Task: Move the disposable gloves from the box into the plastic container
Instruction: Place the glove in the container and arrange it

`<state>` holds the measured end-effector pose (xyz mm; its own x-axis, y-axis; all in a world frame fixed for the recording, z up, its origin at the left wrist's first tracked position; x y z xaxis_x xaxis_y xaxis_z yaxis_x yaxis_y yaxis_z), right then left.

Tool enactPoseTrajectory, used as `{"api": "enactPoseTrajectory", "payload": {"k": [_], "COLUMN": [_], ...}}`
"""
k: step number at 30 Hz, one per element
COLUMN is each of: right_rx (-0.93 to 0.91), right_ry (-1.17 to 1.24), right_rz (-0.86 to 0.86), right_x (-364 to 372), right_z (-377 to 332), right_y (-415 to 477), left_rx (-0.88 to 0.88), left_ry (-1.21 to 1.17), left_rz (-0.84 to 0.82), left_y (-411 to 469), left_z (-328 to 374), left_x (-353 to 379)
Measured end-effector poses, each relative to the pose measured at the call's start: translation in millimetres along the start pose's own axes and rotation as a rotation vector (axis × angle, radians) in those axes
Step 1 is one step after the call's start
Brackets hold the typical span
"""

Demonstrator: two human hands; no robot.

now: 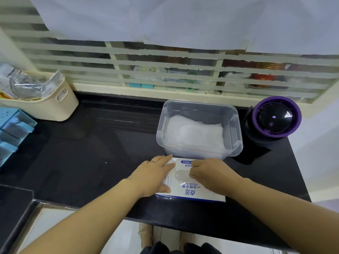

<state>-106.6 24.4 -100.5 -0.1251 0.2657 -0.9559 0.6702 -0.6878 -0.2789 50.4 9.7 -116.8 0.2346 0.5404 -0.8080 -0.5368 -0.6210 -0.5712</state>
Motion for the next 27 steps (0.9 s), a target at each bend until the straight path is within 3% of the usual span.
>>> {"api": "enactPoseTrajectory", "payload": {"k": [6, 10, 15, 19, 24, 27], "right_rx": [0.072, 0.235, 0.424, 0.567, 0.670, 0.621], "right_ry": [0.164, 0.381, 0.618, 0.861, 1.511, 1.887], "right_rz": [0.364, 0.563, 0.504, 0.399, 0.418, 0.398], "right_x": [-42.5, -84.8, -102.2, -91.5, -73.2, -66.3], "right_z": [-1.1, 18.9, 49.5, 63.8, 64.6, 56.3], "right_y": [-15.6, -29.7, -39.0, -44.0, -45.0, -41.1], "left_rx": [-0.018, -0.026, -0.008, 0.053, -0.009, -0.040], "left_ry": [0.005, 0.000, -0.109, -0.613, -0.914, -0.962], "left_rz": [-0.025, -0.033, 0.008, 0.076, 0.243, 0.464], "left_y": [0.8, -0.6, -7.7, -22.7, -32.3, -35.9], "left_z": [2.3, 4.0, 6.0, 8.8, -0.7, 2.0], "left_x": [-1.7, -5.7, -16.7, -33.8, -56.0, -73.5]}}
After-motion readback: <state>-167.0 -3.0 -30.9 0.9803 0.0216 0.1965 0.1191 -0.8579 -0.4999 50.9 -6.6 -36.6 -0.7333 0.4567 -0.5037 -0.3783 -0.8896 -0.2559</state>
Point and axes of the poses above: each hand's wrist, its own y-axis towards the middle knuckle, its own x-axis out of the palm, z = x × y, the point moved 5 cm from there along y, towards the middle knuckle, and after that the axes turned 6 degrees about -z, right-handed, at the moved point
